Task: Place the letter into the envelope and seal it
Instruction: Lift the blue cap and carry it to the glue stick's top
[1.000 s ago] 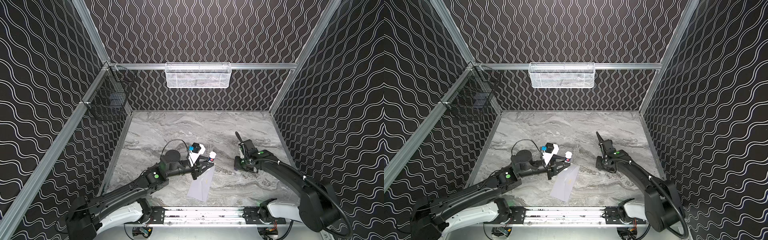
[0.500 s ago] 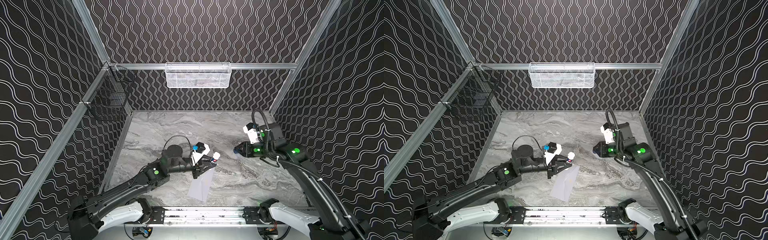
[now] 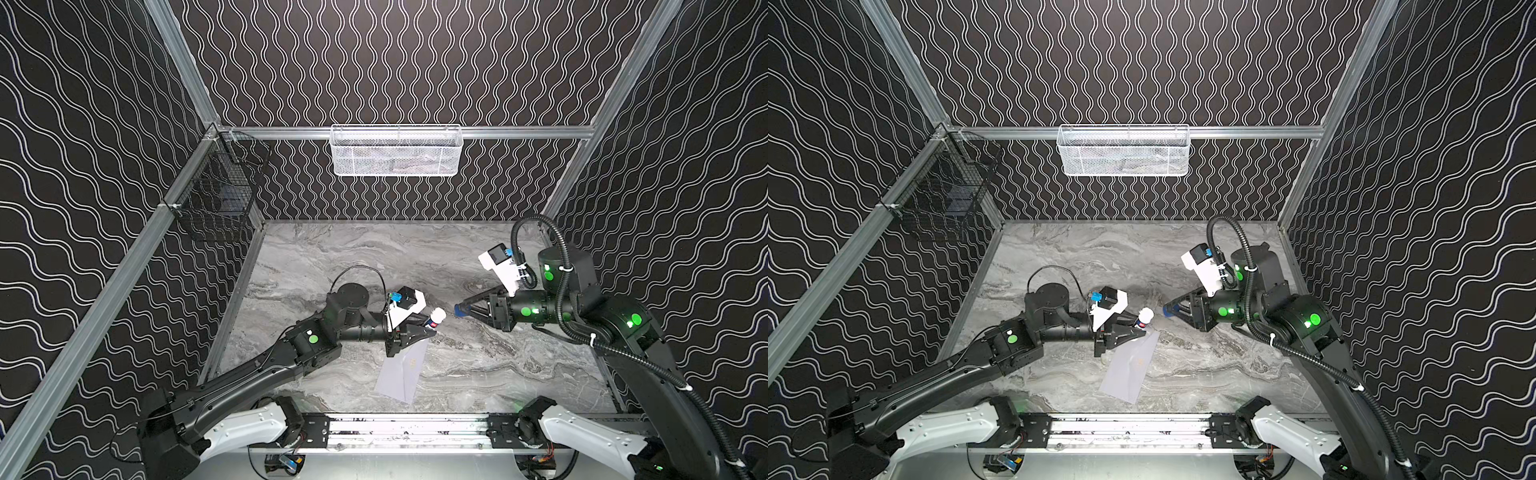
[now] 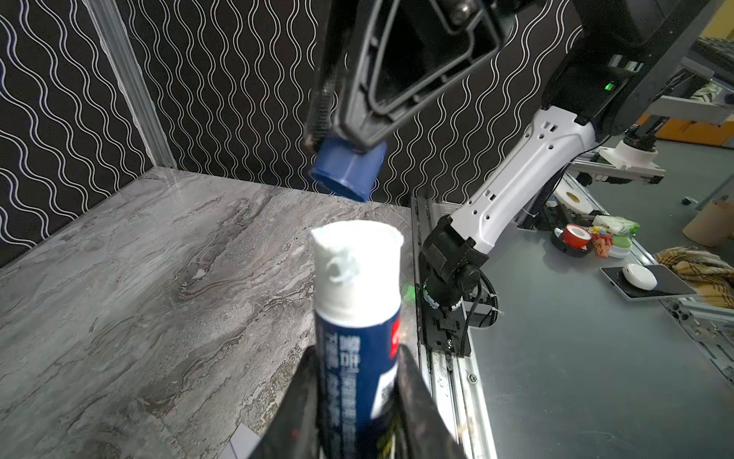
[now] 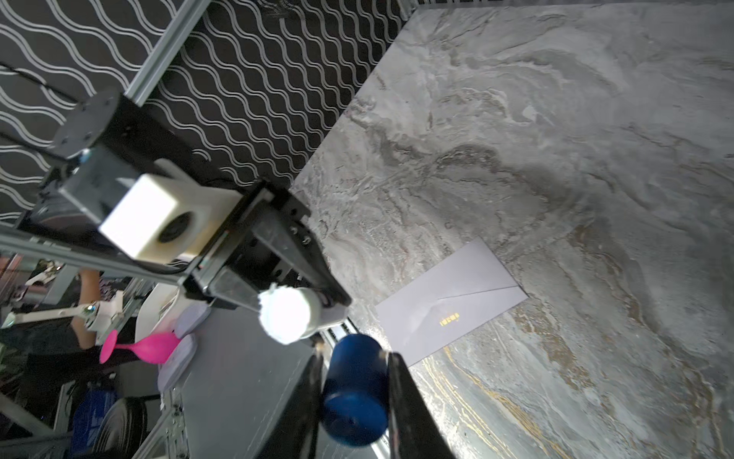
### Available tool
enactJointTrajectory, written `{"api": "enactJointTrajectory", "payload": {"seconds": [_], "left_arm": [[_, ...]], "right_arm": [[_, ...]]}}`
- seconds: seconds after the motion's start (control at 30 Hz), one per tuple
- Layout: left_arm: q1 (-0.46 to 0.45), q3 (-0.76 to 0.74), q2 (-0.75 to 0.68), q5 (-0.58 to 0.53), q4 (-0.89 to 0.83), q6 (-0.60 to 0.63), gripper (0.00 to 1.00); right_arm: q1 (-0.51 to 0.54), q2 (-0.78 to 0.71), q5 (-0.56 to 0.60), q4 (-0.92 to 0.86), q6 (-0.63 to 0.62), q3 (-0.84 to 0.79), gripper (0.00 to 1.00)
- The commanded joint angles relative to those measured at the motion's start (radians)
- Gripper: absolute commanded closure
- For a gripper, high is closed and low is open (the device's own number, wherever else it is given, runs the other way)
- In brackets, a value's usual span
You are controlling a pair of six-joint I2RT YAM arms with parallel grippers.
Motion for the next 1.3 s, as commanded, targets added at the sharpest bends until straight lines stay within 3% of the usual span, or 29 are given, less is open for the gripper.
{"api": "enactJointTrajectory", "payload": {"seconds": [0.0,0.67,1.27], "left_arm": [[0.000,0.014,0.009,0.012,0.025,0.001,1.00],[0.000,0.010,0.001,0.044,0.031,-0.009,1.00],[0.000,0.007,-0.030,0.079,-0.010,0.030,1.00]], "right_arm": [[0.048,-0.013,0.005,0.077,0.043,-0.012,0.91],[0.117,-0.003,-0.027,0.220,0.094,-0.100,0.92],[0.155,0.140,-0.014,0.004,-0.056,0.030,0.93]]}}
